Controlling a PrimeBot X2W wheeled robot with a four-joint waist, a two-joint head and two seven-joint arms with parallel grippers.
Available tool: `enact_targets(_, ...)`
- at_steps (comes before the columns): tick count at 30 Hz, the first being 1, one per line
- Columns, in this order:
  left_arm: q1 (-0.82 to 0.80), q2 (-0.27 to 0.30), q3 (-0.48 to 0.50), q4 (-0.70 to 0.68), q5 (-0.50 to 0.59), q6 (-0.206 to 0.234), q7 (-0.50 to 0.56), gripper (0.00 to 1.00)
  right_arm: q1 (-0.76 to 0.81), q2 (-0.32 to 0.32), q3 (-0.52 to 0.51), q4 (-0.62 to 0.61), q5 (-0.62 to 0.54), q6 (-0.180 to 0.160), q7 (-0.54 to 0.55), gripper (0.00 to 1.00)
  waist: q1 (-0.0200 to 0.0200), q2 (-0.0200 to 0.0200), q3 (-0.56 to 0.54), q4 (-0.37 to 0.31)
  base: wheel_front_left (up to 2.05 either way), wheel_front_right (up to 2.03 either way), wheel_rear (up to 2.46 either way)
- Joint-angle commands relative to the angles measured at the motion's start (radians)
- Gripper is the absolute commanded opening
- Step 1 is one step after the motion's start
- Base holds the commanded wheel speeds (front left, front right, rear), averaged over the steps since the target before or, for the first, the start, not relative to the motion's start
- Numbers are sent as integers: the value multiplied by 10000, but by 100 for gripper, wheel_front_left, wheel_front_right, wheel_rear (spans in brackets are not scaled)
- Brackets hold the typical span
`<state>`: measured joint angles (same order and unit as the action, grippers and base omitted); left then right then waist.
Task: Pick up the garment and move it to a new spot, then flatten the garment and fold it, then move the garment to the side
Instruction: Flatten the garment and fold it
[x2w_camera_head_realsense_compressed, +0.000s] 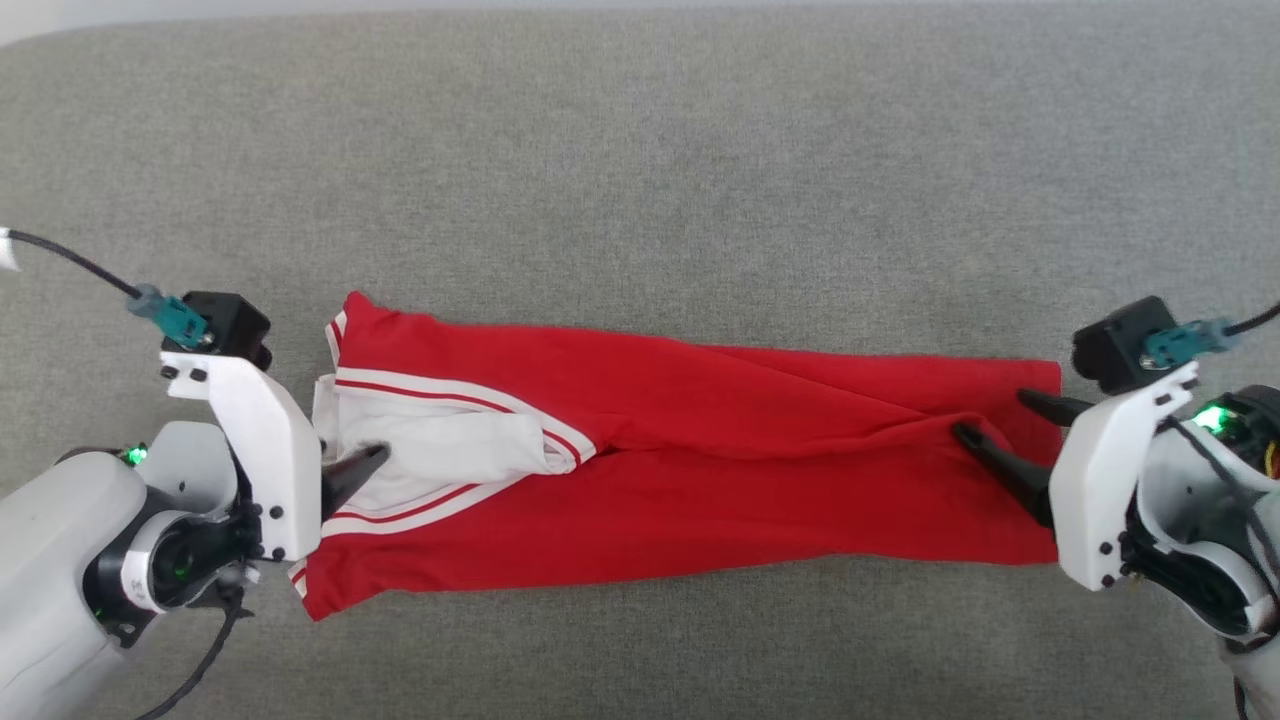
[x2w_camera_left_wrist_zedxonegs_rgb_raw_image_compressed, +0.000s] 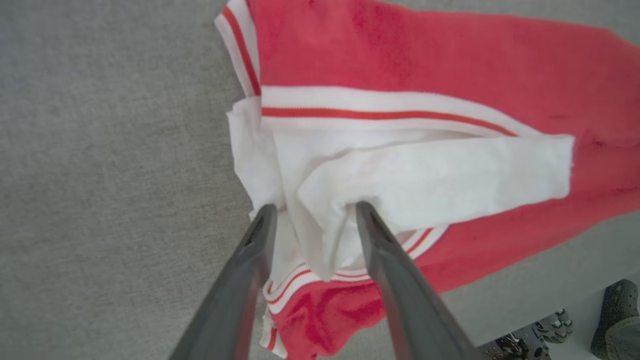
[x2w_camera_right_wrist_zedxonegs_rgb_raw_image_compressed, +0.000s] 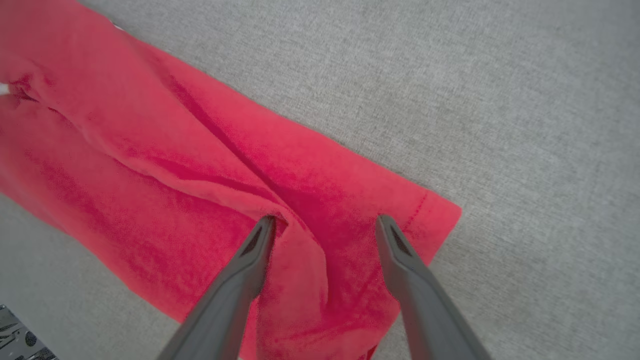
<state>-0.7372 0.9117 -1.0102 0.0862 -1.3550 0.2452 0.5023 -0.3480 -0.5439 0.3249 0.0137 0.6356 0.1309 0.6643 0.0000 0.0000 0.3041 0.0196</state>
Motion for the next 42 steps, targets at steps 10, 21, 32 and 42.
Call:
enact_targets(10,822,205,737,-435,573,-416,-2785,100,1140,340,-1459,-646,116,-3,-81,100,0,0,-476,14,0,0,0)
enact_targets(21,2238,557,1467,-1111,1520,-254,-6635,100,2130,1259,-3221,-654,-188,-1,139,100,0,0,-708,185,0,0,0)
enact_targets(32,3433,-302,2836,-1010,2465,42,-7672,100,1207,1529,-3090,1082,-97,-1,693,100,0,0,-712,702,0,0,0)
enact_targets(42,5451,-2217,5696,-748,4355,-707,-7682,100,490,1738,-2179,3034,148,0,1860,100,0,0,-757,1135,0,0,0)
